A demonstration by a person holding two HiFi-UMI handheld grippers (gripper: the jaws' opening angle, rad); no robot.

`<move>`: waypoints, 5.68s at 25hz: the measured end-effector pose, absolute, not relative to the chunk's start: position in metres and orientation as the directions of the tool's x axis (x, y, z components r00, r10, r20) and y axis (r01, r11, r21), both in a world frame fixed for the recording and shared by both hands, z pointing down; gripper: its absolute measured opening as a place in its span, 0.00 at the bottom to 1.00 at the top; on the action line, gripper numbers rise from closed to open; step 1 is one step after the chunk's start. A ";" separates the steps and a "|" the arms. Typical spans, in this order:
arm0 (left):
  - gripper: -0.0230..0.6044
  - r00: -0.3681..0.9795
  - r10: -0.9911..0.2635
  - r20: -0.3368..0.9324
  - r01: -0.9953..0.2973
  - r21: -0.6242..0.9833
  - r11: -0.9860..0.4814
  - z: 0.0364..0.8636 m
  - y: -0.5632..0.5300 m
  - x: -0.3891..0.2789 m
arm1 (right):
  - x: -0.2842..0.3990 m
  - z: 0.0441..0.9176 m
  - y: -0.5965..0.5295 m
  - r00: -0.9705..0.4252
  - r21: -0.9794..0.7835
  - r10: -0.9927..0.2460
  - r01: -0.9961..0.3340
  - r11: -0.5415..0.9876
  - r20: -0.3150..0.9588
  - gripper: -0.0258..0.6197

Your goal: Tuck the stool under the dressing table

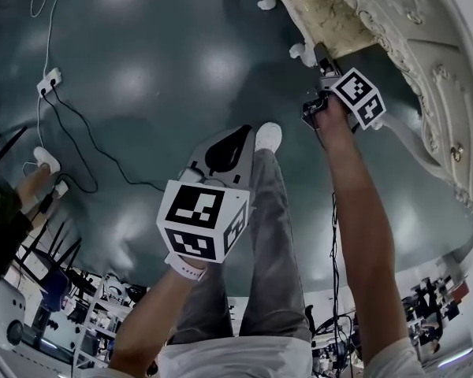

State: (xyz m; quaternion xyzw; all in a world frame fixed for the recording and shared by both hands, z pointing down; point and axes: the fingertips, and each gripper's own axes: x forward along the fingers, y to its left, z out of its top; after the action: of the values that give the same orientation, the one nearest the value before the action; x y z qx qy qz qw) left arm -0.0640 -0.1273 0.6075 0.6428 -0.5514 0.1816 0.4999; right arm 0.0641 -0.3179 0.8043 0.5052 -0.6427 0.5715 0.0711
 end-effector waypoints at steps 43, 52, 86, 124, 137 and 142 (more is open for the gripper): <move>0.05 0.302 -0.598 0.742 -0.908 0.416 0.058 0.471 -0.121 -0.100 | 0.038 0.646 -0.273 -0.574 -0.577 -0.534 -0.796 0.186 0.620 0.32; 0.05 0.287 -0.644 0.709 -0.896 0.436 0.080 0.409 -0.098 -0.121 | 0.028 0.541 -0.216 -0.642 -0.499 -0.456 -0.766 0.405 0.616 0.26; 0.05 0.264 -0.838 0.478 -0.915 0.398 -0.062 0.155 -0.032 -0.139 | 0.004 0.168 -0.100 -0.758 -0.189 -0.486 -0.604 0.774 0.435 0.09; 0.05 0.246 -0.905 0.348 -0.944 0.297 -0.142 0.087 -0.028 -0.110 | 0.053 0.065 -0.074 -0.791 -0.118 -0.541 -0.590 0.799 0.287 0.06; 0.05 0.241 -0.899 0.364 -0.946 0.293 -0.135 0.089 -0.023 -0.103 | 0.059 0.065 -0.073 -0.787 -0.143 -0.560 -0.605 0.783 0.258 0.06; 0.05 0.247 -0.895 0.370 -0.945 0.295 -0.139 0.089 -0.019 -0.102 | 0.058 0.062 -0.068 -0.787 -0.146 -0.563 -0.606 0.782 0.253 0.06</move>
State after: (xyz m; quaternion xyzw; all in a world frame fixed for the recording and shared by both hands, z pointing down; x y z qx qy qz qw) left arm -0.1022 -0.0188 0.0891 0.7529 -0.6112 0.0523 0.2383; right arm 0.0578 -0.0678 0.0624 0.3113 -0.9388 0.1103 0.0983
